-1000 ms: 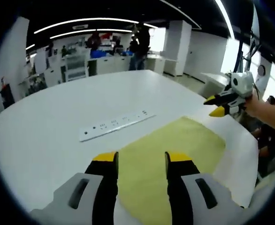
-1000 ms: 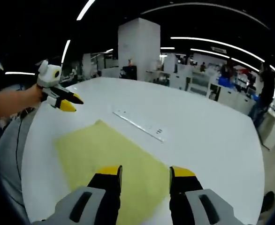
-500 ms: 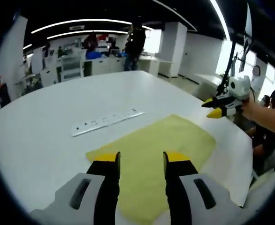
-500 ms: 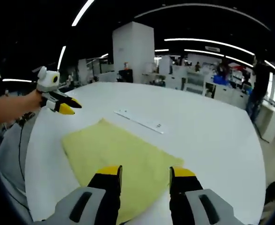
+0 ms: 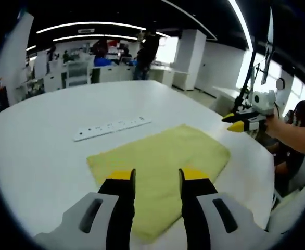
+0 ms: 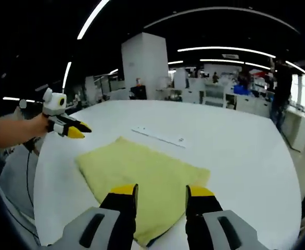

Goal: Fold the garment on the visible template until the final outline fits inside the template.

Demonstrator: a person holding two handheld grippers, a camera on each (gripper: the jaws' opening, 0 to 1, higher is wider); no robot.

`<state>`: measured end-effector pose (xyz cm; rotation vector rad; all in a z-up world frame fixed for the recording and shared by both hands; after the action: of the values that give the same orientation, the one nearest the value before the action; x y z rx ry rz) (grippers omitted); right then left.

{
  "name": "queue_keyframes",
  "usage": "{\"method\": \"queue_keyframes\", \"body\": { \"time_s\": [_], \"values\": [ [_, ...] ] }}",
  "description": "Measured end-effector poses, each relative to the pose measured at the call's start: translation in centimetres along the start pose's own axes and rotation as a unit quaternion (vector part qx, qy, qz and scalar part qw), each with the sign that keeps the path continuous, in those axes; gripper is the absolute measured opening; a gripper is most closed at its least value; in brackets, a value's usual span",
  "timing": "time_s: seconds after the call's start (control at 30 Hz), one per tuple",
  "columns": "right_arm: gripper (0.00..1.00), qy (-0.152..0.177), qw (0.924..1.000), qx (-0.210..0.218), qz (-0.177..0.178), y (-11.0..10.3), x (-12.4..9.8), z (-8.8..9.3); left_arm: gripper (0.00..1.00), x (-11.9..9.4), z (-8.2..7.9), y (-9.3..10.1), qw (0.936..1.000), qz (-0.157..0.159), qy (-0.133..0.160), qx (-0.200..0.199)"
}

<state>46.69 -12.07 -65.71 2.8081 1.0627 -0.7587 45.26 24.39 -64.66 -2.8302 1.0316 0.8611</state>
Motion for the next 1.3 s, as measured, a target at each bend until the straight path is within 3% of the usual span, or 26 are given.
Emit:
{"method": "queue_keyframes", "body": {
  "time_s": [0.73,1.3],
  "values": [
    [0.23,0.017,0.9992,0.037,0.002,-2.4,-1.2,3.8,0.25,-1.8,4.6,0.6,0.9998,-0.014,-0.012,-0.012],
    [0.19,0.003,0.9986,0.054,0.002,-3.8,-1.3,6.5,0.20,-3.2,9.0,0.5,0.9979,-0.049,-0.024,-0.034]
  ]
}}
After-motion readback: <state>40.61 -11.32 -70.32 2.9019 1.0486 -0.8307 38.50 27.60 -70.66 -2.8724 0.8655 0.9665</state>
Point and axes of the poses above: the point that each gripper's makers call its tool centre point, and the gripper's own axes: x roughly forward along the fingers, y roughly to its right, z roughly out of its underside, the point moved 9 cm from there along -x, roughly backward along the fingers, and after that the axes turned 1 degree about x, right-handed, at the moved point
